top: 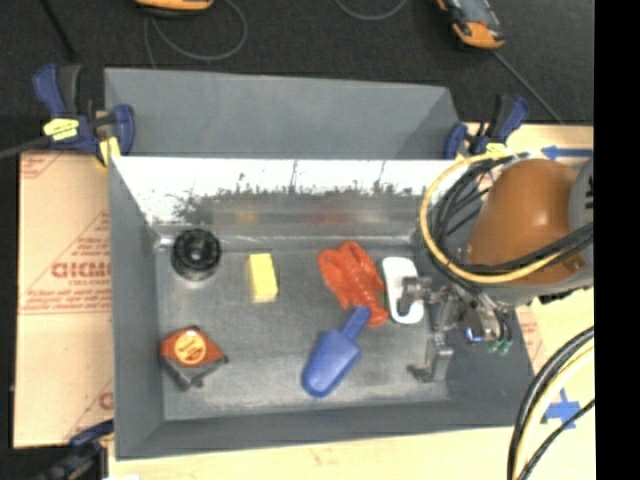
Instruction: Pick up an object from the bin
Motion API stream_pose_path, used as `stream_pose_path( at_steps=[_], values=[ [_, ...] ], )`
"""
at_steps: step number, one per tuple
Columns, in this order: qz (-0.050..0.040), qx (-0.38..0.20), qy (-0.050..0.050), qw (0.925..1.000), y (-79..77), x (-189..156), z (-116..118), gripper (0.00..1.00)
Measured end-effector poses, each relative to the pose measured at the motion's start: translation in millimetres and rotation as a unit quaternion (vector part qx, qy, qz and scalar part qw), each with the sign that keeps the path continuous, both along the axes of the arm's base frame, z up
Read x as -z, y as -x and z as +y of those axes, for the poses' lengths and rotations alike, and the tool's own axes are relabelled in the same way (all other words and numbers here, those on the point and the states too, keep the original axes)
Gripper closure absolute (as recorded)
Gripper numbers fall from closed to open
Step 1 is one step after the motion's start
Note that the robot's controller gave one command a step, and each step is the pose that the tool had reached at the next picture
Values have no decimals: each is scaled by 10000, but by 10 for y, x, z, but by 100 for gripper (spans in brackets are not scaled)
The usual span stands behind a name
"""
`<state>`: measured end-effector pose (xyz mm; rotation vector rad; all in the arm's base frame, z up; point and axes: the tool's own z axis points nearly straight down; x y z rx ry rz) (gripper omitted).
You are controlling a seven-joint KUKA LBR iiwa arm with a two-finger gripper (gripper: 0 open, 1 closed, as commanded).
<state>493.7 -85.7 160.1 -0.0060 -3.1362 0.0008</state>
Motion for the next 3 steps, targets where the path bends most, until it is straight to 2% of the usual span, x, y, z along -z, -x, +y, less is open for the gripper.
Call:
stream_pose_path(
  at_steps=[1, 2, 3],
  values=[
    [-32, -16, 5, 10000, -11, -39, 3, 0],
    [-39, -1306, 8, 9914, -186, 140, 375, 0],
    [-52, -2100, -9, 9777, -478, 280, 722, 0]
  ],
)
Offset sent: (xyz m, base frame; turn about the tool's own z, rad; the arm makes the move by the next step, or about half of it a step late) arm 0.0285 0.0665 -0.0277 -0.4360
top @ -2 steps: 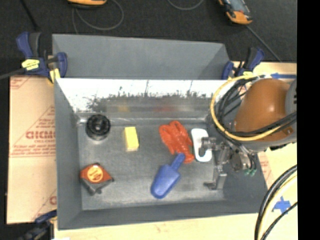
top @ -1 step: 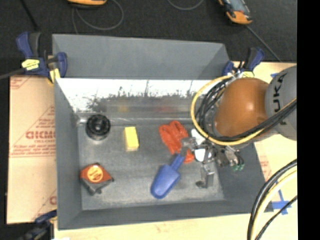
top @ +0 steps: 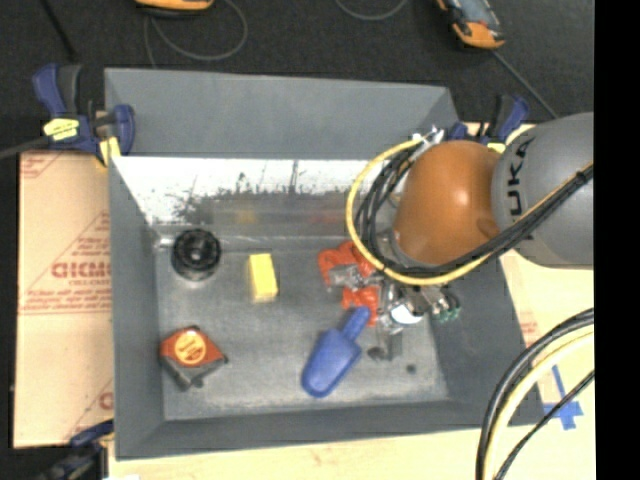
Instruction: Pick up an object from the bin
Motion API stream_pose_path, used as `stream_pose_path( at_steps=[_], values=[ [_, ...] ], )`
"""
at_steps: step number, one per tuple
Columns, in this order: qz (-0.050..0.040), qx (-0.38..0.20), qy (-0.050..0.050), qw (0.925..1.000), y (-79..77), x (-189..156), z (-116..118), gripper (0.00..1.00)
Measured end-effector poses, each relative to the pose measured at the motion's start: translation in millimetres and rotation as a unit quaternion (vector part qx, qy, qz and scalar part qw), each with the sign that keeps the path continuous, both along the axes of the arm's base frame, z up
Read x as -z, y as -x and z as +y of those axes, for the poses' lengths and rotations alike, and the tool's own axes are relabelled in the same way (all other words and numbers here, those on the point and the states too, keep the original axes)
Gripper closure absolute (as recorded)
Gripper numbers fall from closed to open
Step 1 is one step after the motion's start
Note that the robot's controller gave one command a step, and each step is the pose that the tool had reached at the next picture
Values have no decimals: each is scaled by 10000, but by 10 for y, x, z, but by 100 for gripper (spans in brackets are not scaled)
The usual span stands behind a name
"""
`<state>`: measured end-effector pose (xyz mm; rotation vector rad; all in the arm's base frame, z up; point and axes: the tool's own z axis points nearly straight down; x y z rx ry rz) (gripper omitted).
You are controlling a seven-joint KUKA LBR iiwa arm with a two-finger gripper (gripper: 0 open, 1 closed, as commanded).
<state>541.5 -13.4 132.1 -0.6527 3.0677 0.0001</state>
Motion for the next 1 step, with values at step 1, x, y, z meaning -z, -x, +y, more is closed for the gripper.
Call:
stream_pose_path(
  at_steps=[1],
  values=[
    [16, -1416, 12, 9899, 82, 101, 41, 0]
  ],
)
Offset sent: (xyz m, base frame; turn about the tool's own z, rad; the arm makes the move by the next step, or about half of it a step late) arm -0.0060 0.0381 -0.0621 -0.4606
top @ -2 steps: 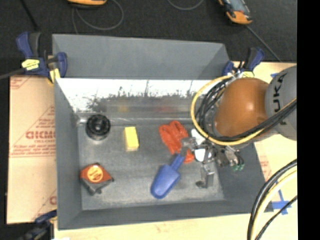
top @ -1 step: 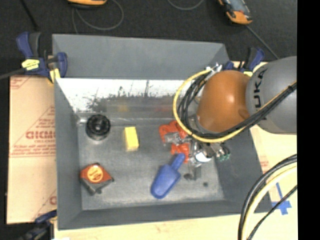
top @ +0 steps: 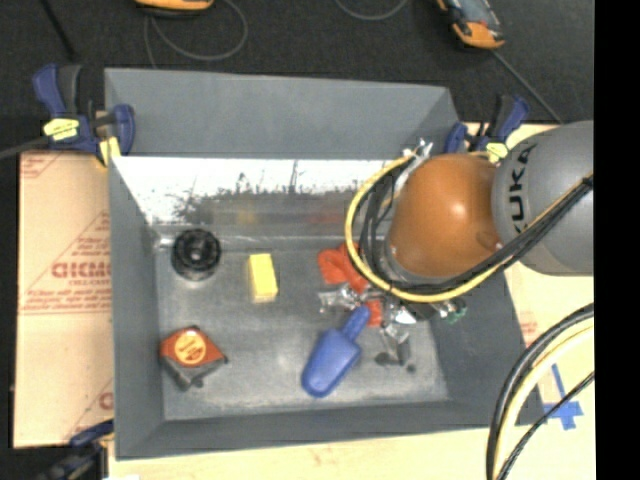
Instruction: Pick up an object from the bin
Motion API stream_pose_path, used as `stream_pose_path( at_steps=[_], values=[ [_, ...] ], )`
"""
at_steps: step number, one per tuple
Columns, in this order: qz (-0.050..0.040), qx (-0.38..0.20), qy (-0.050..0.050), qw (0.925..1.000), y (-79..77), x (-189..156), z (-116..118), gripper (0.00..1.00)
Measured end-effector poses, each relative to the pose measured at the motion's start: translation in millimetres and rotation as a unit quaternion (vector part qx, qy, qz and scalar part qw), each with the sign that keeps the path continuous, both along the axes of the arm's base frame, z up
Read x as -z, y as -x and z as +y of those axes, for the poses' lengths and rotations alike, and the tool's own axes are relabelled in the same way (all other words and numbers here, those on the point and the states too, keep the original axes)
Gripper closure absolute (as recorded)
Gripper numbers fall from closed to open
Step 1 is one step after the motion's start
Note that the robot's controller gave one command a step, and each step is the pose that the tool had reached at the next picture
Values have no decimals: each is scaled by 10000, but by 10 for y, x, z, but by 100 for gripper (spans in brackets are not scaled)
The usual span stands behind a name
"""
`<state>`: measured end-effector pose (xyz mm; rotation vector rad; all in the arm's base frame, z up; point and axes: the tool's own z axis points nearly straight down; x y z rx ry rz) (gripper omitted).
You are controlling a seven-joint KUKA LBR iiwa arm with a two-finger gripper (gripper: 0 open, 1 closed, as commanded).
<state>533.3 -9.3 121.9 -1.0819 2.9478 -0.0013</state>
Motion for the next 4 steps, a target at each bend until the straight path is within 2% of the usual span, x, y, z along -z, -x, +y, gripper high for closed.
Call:
stream_pose_path(
  at_steps=[1, 2, 4],
  values=[
    [-8, -869, -4, 9962, -32, 506, 319, 0],
    [-13, -1673, -1, 9859, -8, 506, 276, 100],
    [-8, -1672, 0, 9859, -2, 482, 266, 100]
  ],
)
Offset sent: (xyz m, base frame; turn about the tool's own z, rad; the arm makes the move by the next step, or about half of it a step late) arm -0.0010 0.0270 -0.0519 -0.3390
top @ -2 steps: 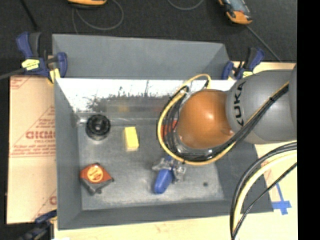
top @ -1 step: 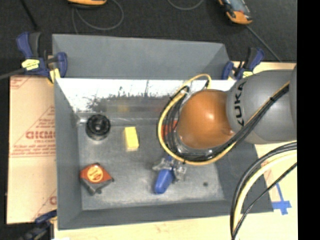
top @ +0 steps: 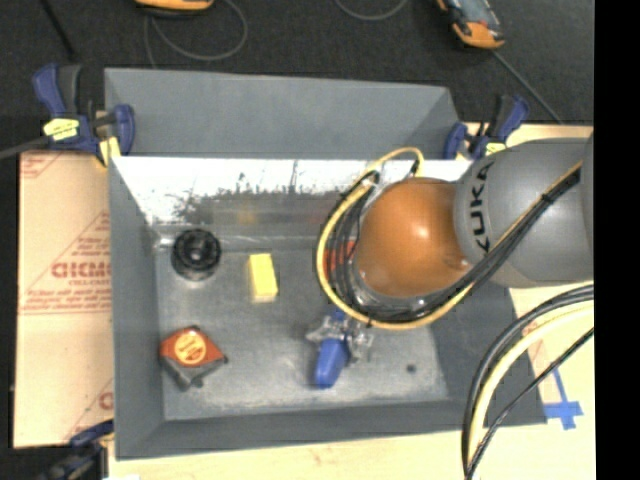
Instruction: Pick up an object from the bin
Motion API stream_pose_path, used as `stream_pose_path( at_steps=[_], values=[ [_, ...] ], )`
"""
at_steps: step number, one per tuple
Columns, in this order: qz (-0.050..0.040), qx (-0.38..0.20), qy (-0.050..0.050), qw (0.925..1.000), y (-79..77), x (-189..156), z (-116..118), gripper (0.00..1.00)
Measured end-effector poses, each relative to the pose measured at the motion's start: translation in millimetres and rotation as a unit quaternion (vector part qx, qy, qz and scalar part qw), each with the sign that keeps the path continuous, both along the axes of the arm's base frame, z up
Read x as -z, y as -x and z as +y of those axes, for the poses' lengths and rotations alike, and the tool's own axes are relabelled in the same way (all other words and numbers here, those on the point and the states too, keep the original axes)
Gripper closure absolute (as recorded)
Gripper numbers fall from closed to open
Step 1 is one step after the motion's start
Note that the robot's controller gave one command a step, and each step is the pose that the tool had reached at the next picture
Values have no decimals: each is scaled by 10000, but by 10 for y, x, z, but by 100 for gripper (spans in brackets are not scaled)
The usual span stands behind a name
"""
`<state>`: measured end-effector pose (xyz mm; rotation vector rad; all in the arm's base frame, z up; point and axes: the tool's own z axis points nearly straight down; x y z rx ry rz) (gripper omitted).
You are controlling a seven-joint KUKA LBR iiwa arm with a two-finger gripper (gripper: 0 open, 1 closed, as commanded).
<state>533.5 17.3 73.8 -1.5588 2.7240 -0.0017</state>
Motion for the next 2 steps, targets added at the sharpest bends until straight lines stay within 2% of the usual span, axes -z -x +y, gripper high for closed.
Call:
stream_pose_path(
  at_steps=[1, 2],
  values=[
    [27, 8, 0, 10000, 12, -107, 0, 100],
    [18, 14, -1, 10000, 7, -246, -1, 100]
  ],
)
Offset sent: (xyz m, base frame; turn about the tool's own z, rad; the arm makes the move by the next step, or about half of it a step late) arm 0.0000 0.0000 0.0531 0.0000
